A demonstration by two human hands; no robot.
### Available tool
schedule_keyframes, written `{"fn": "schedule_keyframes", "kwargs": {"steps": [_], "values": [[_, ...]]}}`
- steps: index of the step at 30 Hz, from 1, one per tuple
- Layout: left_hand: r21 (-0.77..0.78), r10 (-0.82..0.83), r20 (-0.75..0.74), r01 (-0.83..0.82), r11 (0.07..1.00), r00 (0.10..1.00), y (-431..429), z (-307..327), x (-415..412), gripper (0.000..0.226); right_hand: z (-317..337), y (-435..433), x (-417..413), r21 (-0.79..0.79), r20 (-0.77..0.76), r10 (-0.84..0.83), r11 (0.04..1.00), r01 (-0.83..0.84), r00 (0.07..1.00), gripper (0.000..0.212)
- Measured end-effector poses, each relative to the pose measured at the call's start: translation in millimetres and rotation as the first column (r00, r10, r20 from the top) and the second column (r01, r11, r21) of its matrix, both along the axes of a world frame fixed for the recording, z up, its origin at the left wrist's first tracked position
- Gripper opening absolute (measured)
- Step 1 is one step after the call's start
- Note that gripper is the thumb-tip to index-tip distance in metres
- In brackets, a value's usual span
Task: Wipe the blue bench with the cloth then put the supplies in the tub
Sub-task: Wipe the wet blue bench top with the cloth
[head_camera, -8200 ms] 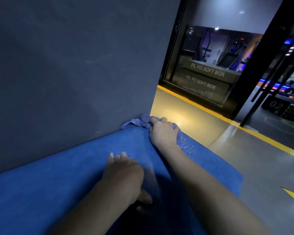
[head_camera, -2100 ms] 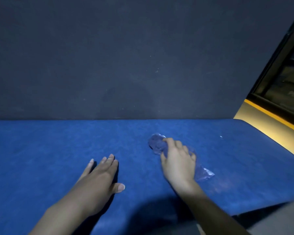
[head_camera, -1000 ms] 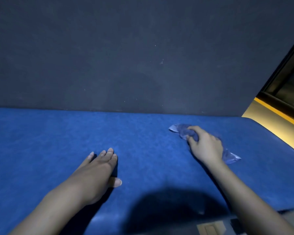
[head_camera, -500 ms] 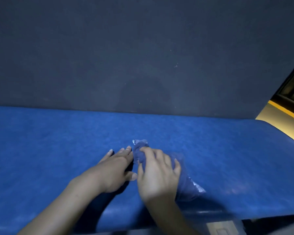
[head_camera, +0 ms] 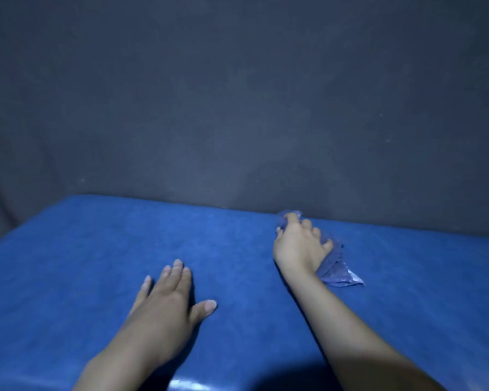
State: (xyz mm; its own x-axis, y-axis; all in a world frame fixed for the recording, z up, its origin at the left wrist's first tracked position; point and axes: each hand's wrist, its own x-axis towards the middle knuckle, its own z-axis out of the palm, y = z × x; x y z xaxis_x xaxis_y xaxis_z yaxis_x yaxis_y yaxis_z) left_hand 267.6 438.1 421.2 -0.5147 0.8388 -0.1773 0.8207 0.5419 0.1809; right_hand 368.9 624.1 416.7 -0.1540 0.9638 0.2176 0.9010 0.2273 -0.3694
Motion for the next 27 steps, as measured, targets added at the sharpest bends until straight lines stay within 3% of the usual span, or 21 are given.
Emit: {"fn": "schedule_keyframes", "kwargs": {"steps": [7, 15, 21, 27], "values": [[0.094, -0.071, 0.043, 0.067, 0.993, 0.997, -12, 1, -27, 0.058, -3, -53, -100, 0.027, -0.007, 0.24, 0.97, -0.24, 0.971, 0.031], [0.052, 0.28, -0.117, -0.276, 0.96, 0.953, -74, 0, -96, 0.065, -1, -79, -171, 0.01, -0.046, 0.337, 0.941, -0.337, 0.94, 0.03], [0.111, 0.18, -0.026, -0.176, 0.978, 0.983, -95, 3, -119, 0.048, 0, -117, -246, 0.003, -0.085, 0.459, 0.888, -0.46, 0.884, 0.031], [0.043, 0.22, -0.069, -0.217, 0.975, 0.973, -116, -3, -147, 0.078, 3, -152, -321, 0.008, -0.09, 0.575, 0.817, -0.577, 0.813, 0.028]]}}
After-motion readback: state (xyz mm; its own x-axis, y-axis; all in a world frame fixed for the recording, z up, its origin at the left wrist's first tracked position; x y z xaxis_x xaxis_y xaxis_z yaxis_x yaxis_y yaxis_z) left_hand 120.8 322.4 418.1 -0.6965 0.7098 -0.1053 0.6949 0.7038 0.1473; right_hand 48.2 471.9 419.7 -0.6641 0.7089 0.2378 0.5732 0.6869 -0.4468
